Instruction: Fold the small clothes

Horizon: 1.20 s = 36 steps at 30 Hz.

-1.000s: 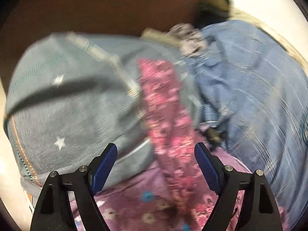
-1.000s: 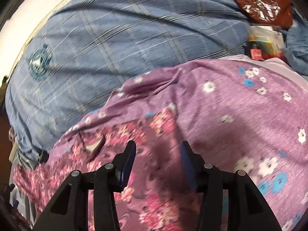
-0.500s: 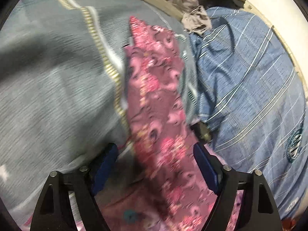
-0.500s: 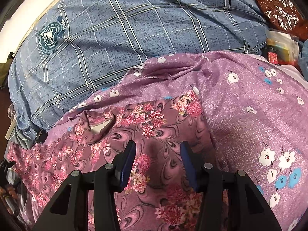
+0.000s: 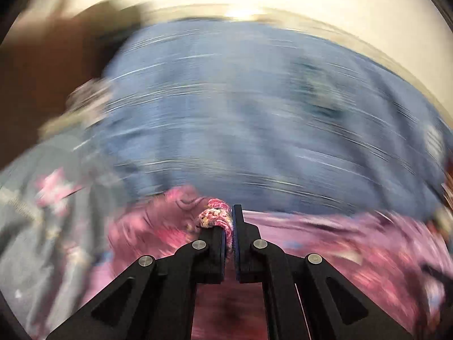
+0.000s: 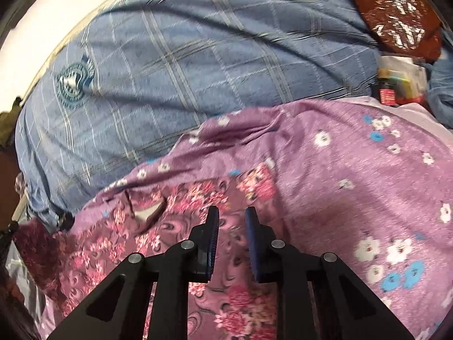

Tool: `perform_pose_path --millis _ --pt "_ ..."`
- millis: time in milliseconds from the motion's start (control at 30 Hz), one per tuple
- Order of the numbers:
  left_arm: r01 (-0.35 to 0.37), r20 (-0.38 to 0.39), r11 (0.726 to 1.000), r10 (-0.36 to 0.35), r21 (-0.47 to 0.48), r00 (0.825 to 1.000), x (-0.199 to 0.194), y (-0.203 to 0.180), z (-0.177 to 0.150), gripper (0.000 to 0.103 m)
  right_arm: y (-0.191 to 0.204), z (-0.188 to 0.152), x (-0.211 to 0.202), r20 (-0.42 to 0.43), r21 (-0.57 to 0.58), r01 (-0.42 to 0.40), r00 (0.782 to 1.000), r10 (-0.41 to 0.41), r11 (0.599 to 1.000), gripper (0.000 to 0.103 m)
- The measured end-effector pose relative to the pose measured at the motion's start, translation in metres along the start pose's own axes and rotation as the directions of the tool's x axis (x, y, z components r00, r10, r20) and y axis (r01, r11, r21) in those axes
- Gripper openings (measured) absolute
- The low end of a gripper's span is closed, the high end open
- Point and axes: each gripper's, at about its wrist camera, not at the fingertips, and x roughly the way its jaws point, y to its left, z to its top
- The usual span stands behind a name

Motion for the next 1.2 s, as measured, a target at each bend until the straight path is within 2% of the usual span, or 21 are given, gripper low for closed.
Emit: perform_pose_path --millis 67,100,133,167,200,267,300,367,433,467,533,600,633,700,800,900,1000,1033,1100,1133,1200 --pt "0.164 -0.039 0.979 -0.160 0.121 0.986 -0.014 -0.066 -0.022 0.007 -0.009 0.003 -0.005 0.013 0.020 0.007 1.000 -0.007 1.000 0.020" --pt "0.234 -0.081 0.953 -0.222 0.191 0.972 -0.015 -0.092 -0.033 0.019 -0.016 0.005 -0.007 0.012 0.033 0.010 1.000 -0.010 0.999 0.023" --pt "0.312 -0.154 0.907 -0.278 0.284 0.948 -0.014 -0.120 -0.047 0.030 -0.022 0.006 -0.008 0.010 0.047 0.008 1.000 -0.008 0.999 0.023" --pt "0.360 -0.222 0.857 -0.296 0.368 0.929 -0.013 -0.143 -0.062 0.054 -0.027 0.007 -0.009 0.010 0.062 0.000 1.000 -0.001 0.998 0.024" --pt "0.384 -0.265 0.808 -0.291 0.446 0.919 -0.013 -0.157 -0.076 0.060 -0.033 0.008 -0.010 0.008 0.078 -0.008 1.000 0.008 0.997 0.026" --pt "0.346 -0.221 0.711 -0.265 0.612 0.938 -0.028 -0.169 -0.099 0.060 -0.045 0.011 -0.010 0.001 0.108 -0.024 1.000 0.024 0.994 0.033" --pt "0.328 -0.185 0.692 -0.275 0.644 0.943 -0.032 -0.163 -0.100 0.060 -0.049 0.011 -0.011 0.001 0.119 -0.033 0.999 0.033 0.992 0.036" --pt "0.373 -0.176 0.730 -0.335 0.573 0.926 -0.042 -0.134 -0.086 0.060 -0.054 0.013 -0.010 -0.011 0.138 -0.066 0.998 0.068 0.988 0.039" --pt "0.464 -0.173 0.786 -0.432 0.409 0.885 -0.056 -0.092 -0.063 0.060 -0.052 0.012 -0.007 -0.031 0.137 -0.099 0.994 0.104 0.986 0.040" --pt "0.465 -0.135 0.822 -0.446 0.330 0.885 -0.062 -0.068 -0.052 0.062 -0.048 0.012 -0.004 -0.044 0.127 -0.116 0.991 0.123 0.985 0.040" --pt "0.375 -0.069 0.912 -0.369 0.165 0.927 -0.052 -0.013 -0.034 0.069 -0.033 0.010 0.001 -0.073 0.085 -0.155 0.984 0.161 0.984 0.040" --pt "0.263 -0.098 0.962 -0.256 0.066 0.962 -0.035 0.025 -0.031 0.068 -0.012 0.009 0.008 -0.114 0.031 -0.211 0.970 0.213 0.977 0.040" --pt "0.198 -0.145 0.980 -0.196 -0.003 0.970 -0.022 0.047 -0.034 0.067 0.000 0.010 0.013 -0.140 0.001 -0.243 0.961 0.240 0.970 0.040" --pt "0.115 -0.230 0.991 -0.128 -0.072 0.965 -0.005 0.070 -0.045 0.067 0.024 0.011 0.021 -0.173 -0.065 -0.277 0.949 0.263 0.959 0.051" --pt "-0.065 -0.403 0.997 0.047 -0.032 0.914 0.029 0.084 -0.071 0.061 0.063 0.017 0.044 -0.216 -0.108 -0.289 0.941 0.261 0.951 0.068" --pt "-0.079 -0.480 0.997 0.071 0.005 0.874 0.043 0.086 -0.088 0.060 0.104 0.022 0.077 -0.244 -0.205 -0.203 0.958 0.150 0.958 0.075" --pt "-0.084 -0.486 0.996 0.085 0.024 0.870 0.045 0.090 -0.087 0.060 0.137 0.015 0.115 -0.268 -0.352 -0.075 0.963 -0.024 0.933 0.078" --pt "-0.085 -0.489 0.996 0.085 0.023 0.868 0.047 0.089 -0.086 0.061 0.146 0.009 0.127 -0.286 -0.388 -0.063 0.957 -0.055 0.919 0.076" --pt "-0.088 -0.493 0.996 0.084 0.014 0.866 0.068 0.078 -0.085 0.063 0.157 -0.004 0.144 -0.360 -0.428 -0.067 0.927 -0.102 0.902 0.018" --pt "-0.090 -0.497 0.996 0.081 0.006 0.864 0.067 0.084 -0.087 0.063 0.158 -0.004 0.140 -0.364 -0.415 -0.068 0.926 -0.098 0.907 0.010" --pt "-0.091 -0.499 0.996 0.080 0.003 0.863 0.071 0.087 -0.087 0.064 0.150 0.008 0.106 -0.269 -0.358 -0.095 0.963 -0.005 0.929 0.010"
